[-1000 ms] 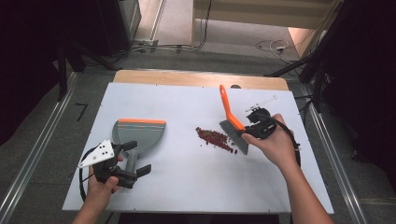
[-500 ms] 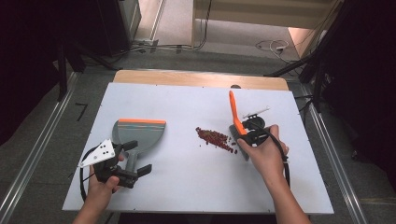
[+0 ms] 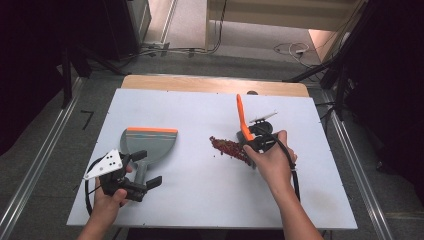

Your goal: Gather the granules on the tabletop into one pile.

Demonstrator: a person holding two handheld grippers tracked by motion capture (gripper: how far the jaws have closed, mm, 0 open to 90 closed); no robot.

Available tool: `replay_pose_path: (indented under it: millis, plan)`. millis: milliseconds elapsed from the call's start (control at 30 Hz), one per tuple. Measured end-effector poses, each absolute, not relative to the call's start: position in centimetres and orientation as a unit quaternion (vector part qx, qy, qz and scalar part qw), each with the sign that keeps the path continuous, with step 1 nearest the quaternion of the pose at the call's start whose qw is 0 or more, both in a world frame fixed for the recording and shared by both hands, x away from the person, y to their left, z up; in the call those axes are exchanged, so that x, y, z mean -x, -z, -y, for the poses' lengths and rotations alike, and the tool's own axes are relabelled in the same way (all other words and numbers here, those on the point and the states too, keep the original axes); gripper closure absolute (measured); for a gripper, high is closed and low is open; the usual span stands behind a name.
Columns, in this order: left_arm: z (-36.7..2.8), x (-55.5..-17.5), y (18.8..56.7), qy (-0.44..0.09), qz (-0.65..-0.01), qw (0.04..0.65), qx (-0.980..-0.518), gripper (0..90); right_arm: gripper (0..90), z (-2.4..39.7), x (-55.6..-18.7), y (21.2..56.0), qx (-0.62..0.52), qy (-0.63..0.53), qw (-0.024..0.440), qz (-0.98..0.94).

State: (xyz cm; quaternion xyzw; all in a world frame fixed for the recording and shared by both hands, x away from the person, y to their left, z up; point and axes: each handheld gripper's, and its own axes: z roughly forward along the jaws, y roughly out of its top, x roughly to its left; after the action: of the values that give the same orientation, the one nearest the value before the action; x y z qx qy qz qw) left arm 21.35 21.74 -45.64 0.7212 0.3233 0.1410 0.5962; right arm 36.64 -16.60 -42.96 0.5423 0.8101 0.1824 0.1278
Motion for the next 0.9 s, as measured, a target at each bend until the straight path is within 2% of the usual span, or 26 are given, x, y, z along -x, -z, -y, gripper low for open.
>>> replay_pose_path:
  millis: [900]
  plan:
    - [-21.9,-21.3,45.5,-0.142,-0.324,0.598,-0.719,0.0,68.6,13.6,-37.5,42.9,-0.525,-0.183,0.126,-0.822]
